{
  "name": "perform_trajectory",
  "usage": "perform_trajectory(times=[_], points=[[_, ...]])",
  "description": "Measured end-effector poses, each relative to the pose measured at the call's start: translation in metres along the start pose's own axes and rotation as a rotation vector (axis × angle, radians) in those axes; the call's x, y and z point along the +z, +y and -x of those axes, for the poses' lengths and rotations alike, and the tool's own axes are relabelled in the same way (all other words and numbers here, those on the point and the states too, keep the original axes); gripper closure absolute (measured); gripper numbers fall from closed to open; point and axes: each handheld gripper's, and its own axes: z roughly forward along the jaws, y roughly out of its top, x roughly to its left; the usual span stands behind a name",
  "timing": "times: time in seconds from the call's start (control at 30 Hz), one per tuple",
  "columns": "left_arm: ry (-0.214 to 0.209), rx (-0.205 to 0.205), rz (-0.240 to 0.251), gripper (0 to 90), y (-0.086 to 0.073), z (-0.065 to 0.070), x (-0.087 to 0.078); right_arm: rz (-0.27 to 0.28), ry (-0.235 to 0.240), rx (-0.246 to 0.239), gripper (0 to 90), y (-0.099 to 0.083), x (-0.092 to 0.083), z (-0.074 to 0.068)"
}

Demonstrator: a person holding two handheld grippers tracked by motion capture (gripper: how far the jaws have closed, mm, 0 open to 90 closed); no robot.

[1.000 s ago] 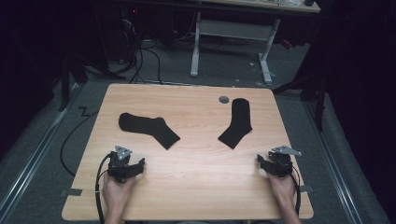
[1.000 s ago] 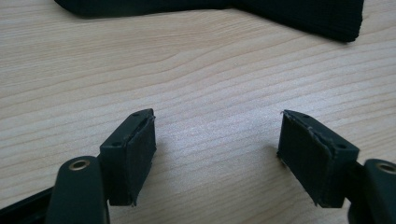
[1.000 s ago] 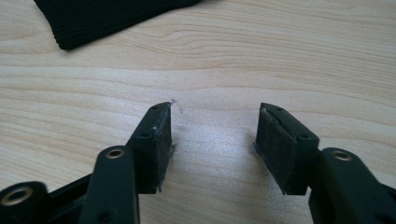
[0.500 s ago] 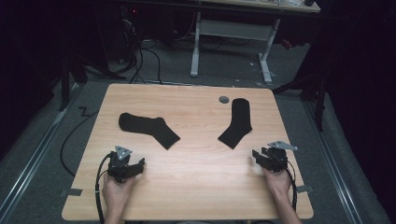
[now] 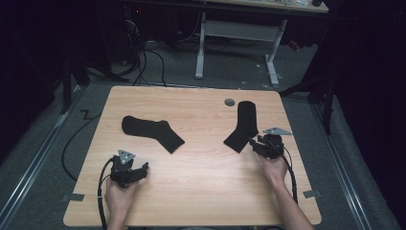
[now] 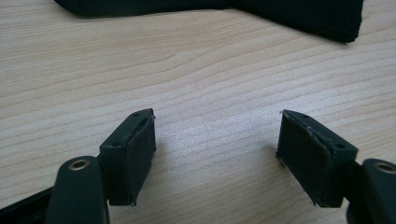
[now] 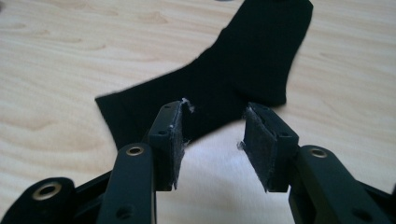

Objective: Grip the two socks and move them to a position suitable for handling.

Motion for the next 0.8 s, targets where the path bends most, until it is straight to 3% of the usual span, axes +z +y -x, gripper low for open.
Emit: perform_trajectory(times=[0.37,0.7,0.8], points=[[0.0,0.0,0.0,28.1,0.0,0.0,0.0,-0.04,-0.026,-0.012,55.9,0.027,0.034,-0.005],[-0.001,0.0,0.0,28.1,0.0,0.0,0.0,-0.112,-0.052,0.031,54.5,0.033,0.071,-0.009],[-0.002,0.0,0.0,28.1,0.0,0.0,0.0,-0.135,-0.064,0.064,54.7,0.032,0.08,-0.006]])
